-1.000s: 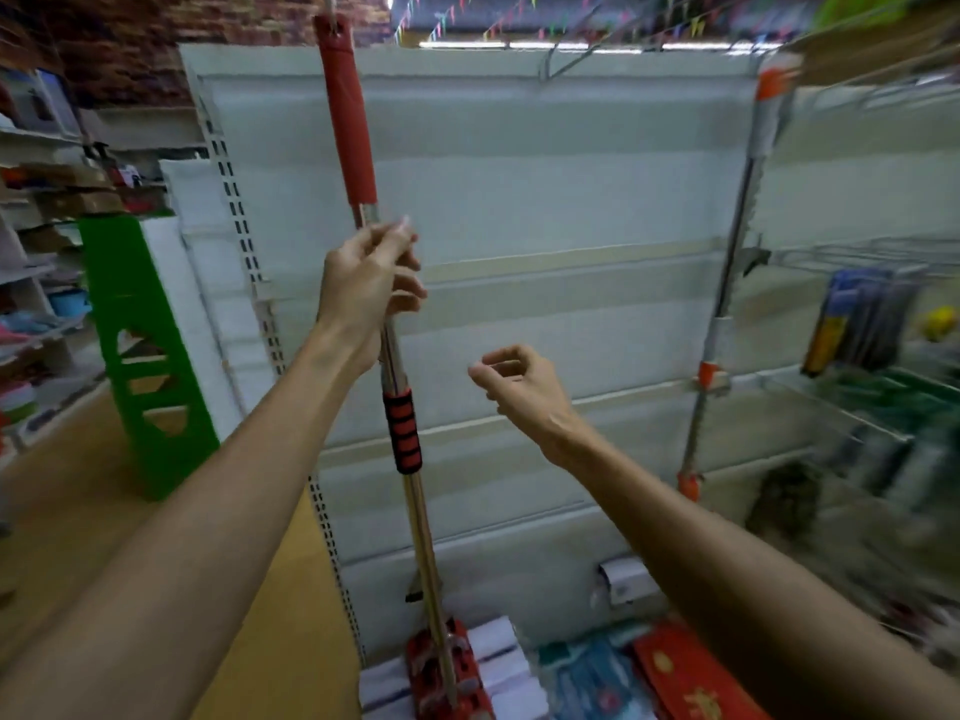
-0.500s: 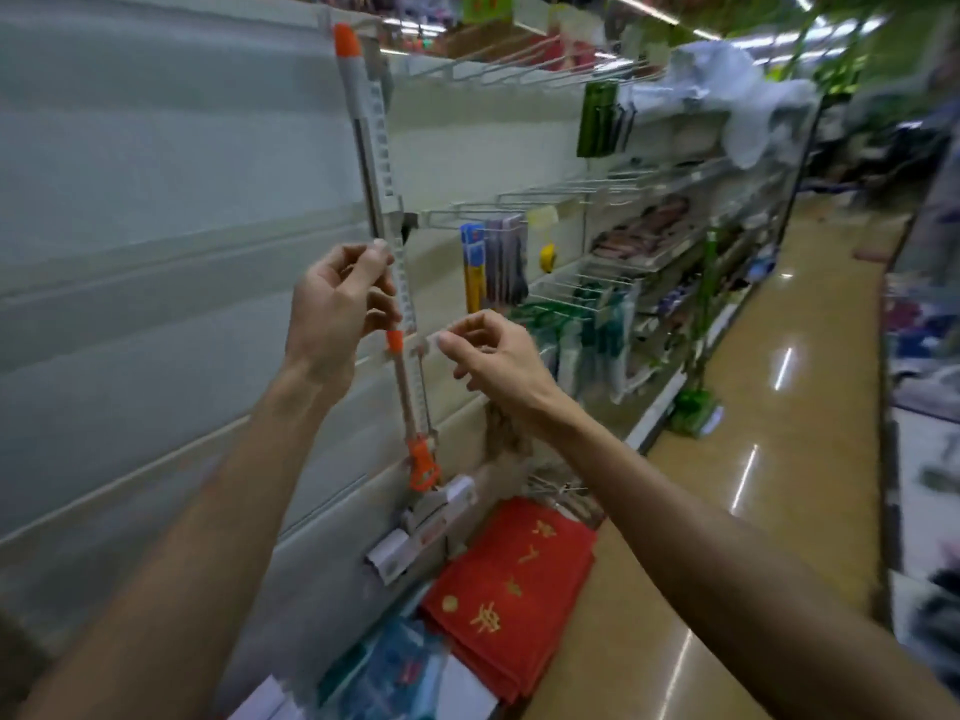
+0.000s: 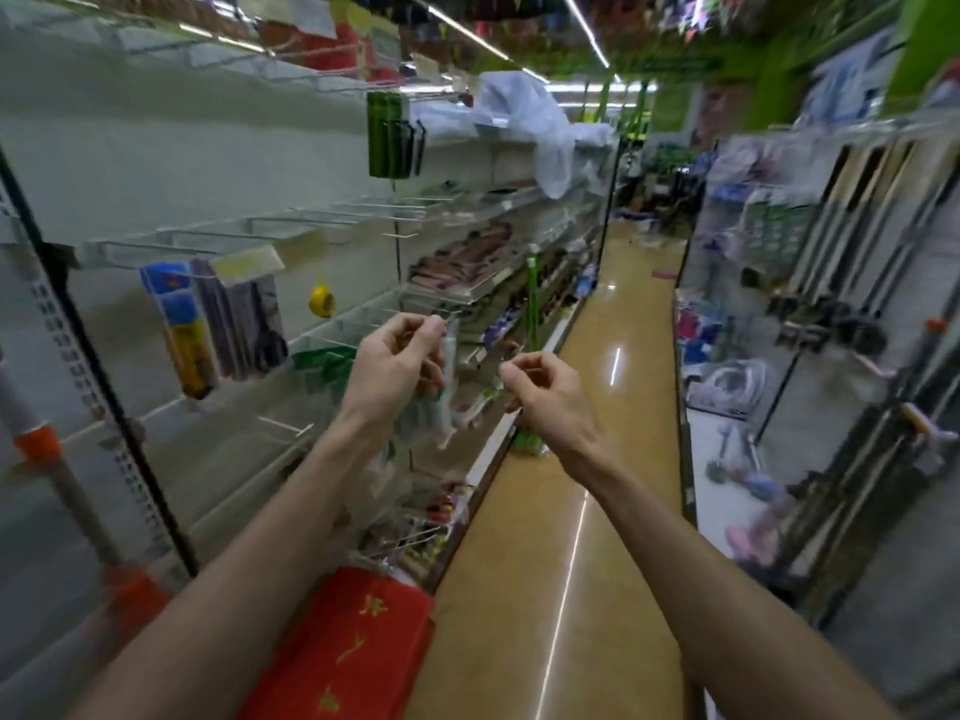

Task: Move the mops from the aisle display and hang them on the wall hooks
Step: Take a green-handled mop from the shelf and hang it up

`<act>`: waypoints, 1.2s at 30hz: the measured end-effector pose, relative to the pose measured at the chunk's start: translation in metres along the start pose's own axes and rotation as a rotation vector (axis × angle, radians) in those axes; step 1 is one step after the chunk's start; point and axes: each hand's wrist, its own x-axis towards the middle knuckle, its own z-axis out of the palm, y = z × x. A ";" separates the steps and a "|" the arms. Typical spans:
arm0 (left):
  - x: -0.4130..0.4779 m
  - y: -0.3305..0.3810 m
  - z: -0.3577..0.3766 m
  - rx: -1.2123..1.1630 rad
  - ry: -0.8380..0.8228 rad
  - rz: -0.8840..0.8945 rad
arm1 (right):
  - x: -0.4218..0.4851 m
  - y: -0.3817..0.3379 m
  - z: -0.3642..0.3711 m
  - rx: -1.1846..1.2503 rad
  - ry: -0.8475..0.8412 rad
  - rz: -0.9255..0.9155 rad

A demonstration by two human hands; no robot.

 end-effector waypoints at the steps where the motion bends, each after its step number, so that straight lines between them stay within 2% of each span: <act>1: 0.012 -0.008 0.013 -0.005 -0.020 -0.005 | 0.011 0.007 -0.010 -0.005 0.025 0.009; 7: 0.095 -0.062 0.076 -0.035 -0.123 -0.038 | 0.094 0.062 -0.052 -0.061 0.097 0.078; 15: 0.247 -0.145 0.145 -0.038 -0.237 -0.048 | 0.245 0.121 -0.082 -0.082 0.174 0.146; 25: 0.414 -0.244 0.236 -0.059 -0.331 -0.159 | 0.414 0.200 -0.132 -0.105 0.311 0.248; 30: 0.493 -0.295 0.292 -0.047 -0.370 -0.181 | 0.501 0.247 -0.164 -0.095 0.311 0.271; 36: 0.599 -0.346 0.364 0.017 -0.338 -0.182 | 0.631 0.306 -0.209 -0.060 0.273 0.268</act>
